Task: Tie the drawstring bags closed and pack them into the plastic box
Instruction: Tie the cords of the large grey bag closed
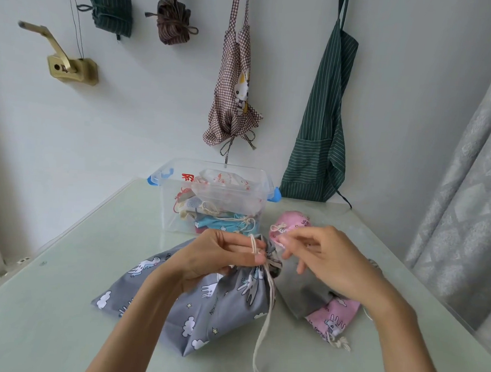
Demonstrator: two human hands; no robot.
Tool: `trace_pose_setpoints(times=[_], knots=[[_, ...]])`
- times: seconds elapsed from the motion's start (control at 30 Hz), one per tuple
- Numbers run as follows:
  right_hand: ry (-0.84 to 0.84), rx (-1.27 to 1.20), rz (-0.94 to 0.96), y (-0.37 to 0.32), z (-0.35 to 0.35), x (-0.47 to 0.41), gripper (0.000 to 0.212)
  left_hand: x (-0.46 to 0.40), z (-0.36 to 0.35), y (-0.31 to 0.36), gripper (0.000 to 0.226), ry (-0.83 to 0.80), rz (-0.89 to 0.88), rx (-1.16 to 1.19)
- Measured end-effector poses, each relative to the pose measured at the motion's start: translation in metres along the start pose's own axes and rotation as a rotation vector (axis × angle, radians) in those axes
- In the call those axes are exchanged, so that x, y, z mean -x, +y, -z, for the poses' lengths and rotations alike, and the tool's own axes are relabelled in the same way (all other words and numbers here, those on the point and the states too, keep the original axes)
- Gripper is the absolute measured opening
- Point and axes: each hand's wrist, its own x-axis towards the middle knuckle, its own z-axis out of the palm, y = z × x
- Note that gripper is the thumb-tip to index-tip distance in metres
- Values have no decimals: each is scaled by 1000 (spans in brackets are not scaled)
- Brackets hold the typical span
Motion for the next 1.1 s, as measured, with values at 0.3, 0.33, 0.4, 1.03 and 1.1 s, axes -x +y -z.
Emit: trace_pose_setpoints(times=[0.3,0.33,0.4,1.03,1.1], knots=[[-51,-187,85,19,-30,-14,16,0,-2,0,19,117,-273,-104],[-44,-192,85,20,-31,-15,14,0,-3,0,18,149,-305,-153],[-5,-178,102,21,-31,-15,11,0,-6,0,18,203,-364,-214],[118,194,179,8,-51,-18,11,-3,-6,-12,5,619,-440,-535],[155,92,153,6,-52,-19,10,-5,-6,-15,14,585,-446,-562]])
